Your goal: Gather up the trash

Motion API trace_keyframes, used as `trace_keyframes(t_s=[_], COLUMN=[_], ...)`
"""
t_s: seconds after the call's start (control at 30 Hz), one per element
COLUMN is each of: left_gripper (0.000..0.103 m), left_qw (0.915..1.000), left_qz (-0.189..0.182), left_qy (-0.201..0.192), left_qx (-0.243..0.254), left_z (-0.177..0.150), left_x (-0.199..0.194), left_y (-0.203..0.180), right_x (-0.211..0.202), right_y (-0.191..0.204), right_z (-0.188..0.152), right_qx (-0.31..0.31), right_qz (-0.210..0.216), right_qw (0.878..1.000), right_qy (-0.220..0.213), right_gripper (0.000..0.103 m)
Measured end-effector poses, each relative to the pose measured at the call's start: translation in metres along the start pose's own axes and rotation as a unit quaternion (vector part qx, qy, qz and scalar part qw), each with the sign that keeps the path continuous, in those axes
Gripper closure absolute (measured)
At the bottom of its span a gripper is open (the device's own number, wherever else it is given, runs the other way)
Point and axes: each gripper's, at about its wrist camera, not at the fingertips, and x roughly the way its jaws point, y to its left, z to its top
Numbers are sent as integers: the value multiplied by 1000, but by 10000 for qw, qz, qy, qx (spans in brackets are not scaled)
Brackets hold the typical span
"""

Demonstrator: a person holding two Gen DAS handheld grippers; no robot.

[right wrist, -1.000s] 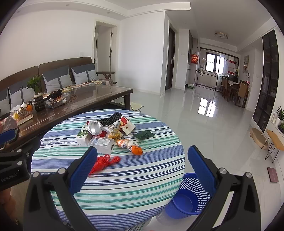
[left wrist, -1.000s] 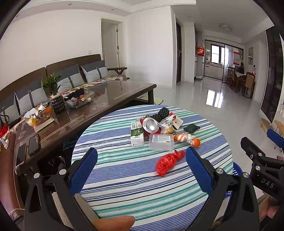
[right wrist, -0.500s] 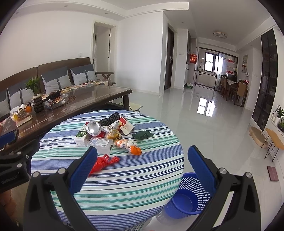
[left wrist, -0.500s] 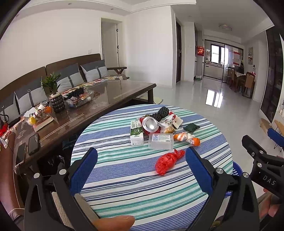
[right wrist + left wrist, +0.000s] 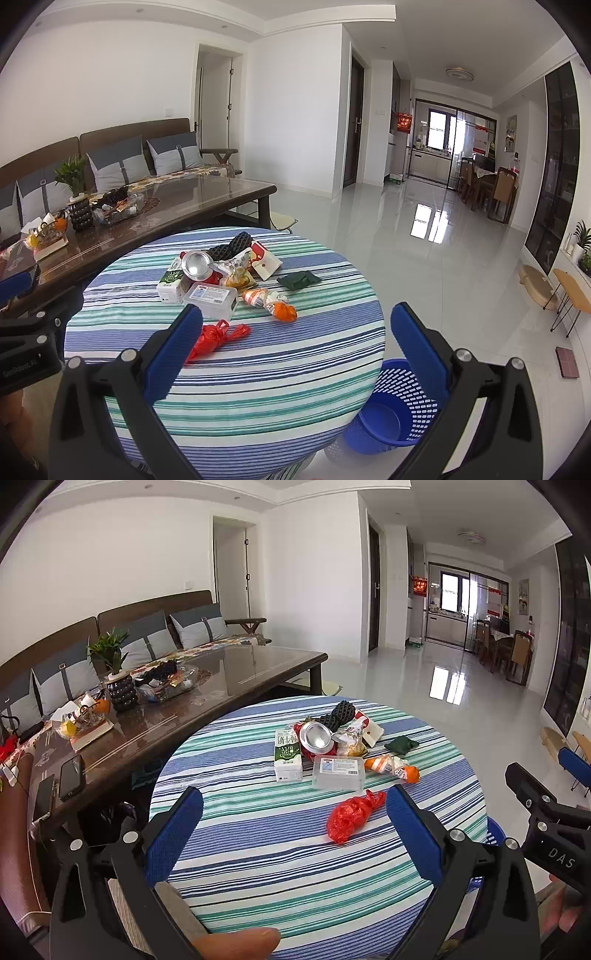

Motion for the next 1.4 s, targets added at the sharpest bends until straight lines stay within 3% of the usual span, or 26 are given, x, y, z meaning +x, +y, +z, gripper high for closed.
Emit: trace_keyframes(t_s=[1.07, 1.4], left_gripper=[5, 5], left_qw=[9999, 9999], left_qz=[99, -48], left_qy=[-3, -129], left_qx=[16, 34], left_z=[1, 1], left_x=[5, 1], left_y=[4, 3], right_x=[3, 1], right_y=[-1, -5], right_z=[2, 2], right_qx=[-30, 28], right_qz=[-39, -77], right_qw=[10000, 10000], right_qy=[45, -13], right_gripper=[5, 5])
